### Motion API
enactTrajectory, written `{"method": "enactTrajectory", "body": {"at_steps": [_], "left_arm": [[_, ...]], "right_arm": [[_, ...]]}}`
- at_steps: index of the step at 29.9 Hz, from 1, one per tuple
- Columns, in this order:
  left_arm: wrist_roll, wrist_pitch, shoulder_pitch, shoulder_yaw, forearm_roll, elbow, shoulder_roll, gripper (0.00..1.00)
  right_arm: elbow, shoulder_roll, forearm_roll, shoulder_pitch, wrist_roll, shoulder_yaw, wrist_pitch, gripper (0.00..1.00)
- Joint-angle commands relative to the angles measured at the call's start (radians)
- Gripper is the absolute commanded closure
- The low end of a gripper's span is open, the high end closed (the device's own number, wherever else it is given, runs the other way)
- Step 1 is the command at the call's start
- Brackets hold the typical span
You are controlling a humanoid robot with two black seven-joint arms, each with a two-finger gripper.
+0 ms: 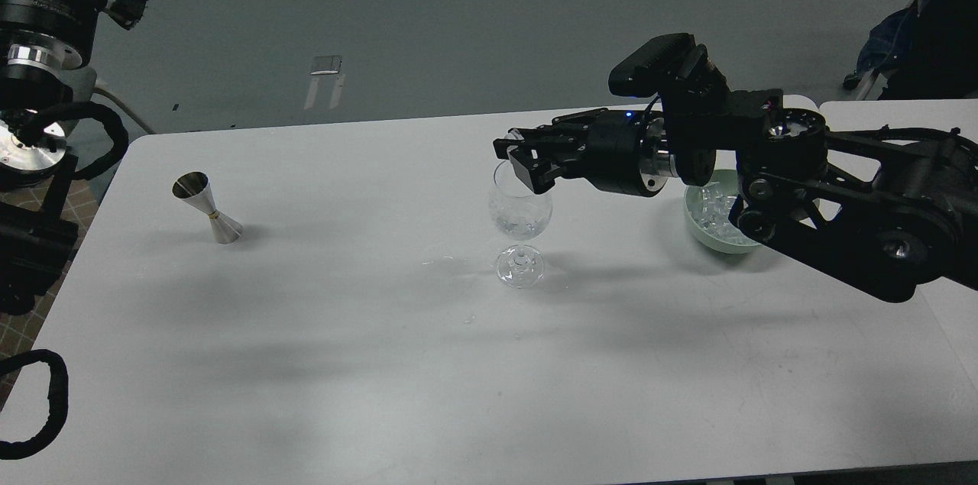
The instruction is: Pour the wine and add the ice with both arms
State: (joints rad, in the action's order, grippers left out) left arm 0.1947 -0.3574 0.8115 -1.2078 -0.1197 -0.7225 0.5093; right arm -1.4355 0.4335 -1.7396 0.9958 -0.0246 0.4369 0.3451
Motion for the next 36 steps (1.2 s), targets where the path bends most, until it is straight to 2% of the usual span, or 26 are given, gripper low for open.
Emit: {"method": "enactTrajectory", "body": {"at_steps": [1,3,15,28,32,36], "left_arm": [[0.000,0.000,0.000,0.001,0.000,0.000,0.000,0.04],[0.000,0.000,0.000,0.001,0.000,0.000,0.000,0.04],[0.003,0.000,0.000,0.001,0.000,0.000,0.008,0.04],[0.003,-0.002,0.000,0.001,0.000,0.000,0.006,0.04],[0.003,-0.002,0.000,0.001,0.000,0.000,0.008,0.04],[0.003,-0.002,0.000,0.001,0.000,0.000,0.008,0.04]], "right_arm": [[0.000,0.001,0.000,-0.002,0.000,0.000,0.000,1.00],[0.000,0.001,0.000,-0.002,0.000,0.000,0.000,1.00],[-0.006,0.039,0.002,-0.002,-0.003,0.003,-0.002,0.82],[-0.033,0.044,0.003,-0.002,-0.003,0.000,0.000,0.81],[-0.033,0.044,0.003,-0.002,-0.003,-0.001,0.000,0.68],[-0.033,0.042,0.003,-0.002,-0.003,0.000,-0.002,0.64]]}}
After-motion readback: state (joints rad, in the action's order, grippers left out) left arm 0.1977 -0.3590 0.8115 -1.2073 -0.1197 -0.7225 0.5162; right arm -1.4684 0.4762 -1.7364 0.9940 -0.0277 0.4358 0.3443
